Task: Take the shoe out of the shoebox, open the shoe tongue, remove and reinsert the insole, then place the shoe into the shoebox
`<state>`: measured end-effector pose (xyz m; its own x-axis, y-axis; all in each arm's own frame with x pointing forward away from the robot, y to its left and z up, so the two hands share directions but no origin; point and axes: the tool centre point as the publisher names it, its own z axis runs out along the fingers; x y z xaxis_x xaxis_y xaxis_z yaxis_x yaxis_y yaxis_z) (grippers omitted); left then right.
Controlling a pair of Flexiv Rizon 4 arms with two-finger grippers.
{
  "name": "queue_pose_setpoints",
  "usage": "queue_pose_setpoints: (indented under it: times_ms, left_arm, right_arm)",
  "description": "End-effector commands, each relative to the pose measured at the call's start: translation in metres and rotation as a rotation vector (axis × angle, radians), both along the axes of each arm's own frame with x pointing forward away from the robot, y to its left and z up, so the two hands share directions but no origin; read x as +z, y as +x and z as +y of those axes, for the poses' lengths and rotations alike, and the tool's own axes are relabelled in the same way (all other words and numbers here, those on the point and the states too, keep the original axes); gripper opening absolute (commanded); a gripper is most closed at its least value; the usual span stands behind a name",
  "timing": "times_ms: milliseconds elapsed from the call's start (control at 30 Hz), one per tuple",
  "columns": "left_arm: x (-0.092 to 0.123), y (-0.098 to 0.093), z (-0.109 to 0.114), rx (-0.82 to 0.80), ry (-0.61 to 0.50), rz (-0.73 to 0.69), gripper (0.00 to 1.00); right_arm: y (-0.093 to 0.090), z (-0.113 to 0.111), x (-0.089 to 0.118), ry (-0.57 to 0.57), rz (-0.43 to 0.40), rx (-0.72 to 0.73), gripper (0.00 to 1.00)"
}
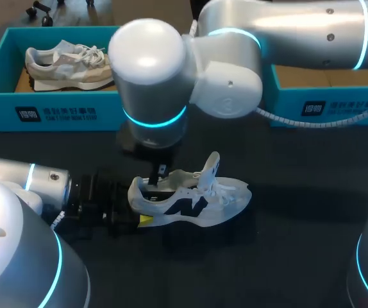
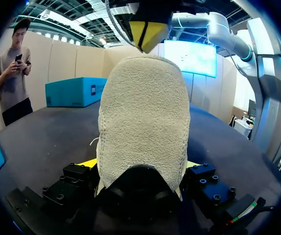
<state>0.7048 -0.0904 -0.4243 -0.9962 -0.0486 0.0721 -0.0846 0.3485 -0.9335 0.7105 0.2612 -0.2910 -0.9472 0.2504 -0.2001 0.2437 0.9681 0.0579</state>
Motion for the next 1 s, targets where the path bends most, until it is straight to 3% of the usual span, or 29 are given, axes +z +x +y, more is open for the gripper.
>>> queue_pose_setpoints:
  times_ms: [33,67,533,700,1000]
  left_arm:
    - [0.001,0.000,0.000,0.000,0.004,0.000,0.00]
    - [0.001,0.000,0.000,0.000,0.004,0.000,0.00]
    - [0.001,0.000,0.000,0.000,0.004,0.000,0.00]
    - [0.001,0.000,0.000,0.000,0.004,0.000,0.00]
    - [0.001,0.000,0.000,0.000,0.004,0.000,0.00]
  right_arm:
    - [0.000,0.003,-0.020,0.038,0.060,0.114,0.00]
    - [-0.003,0.003,-0.023,0.016,0.088,0.108,0.00]
    - [-0.003,0.003,-0.023,0.016,0.088,0.108,0.00]
    - [0.010,0.009,-0.033,-0.041,0.129,0.226,0.00]
    - [0.014,0.004,-0.052,-0.069,0.152,0.264,0.00]
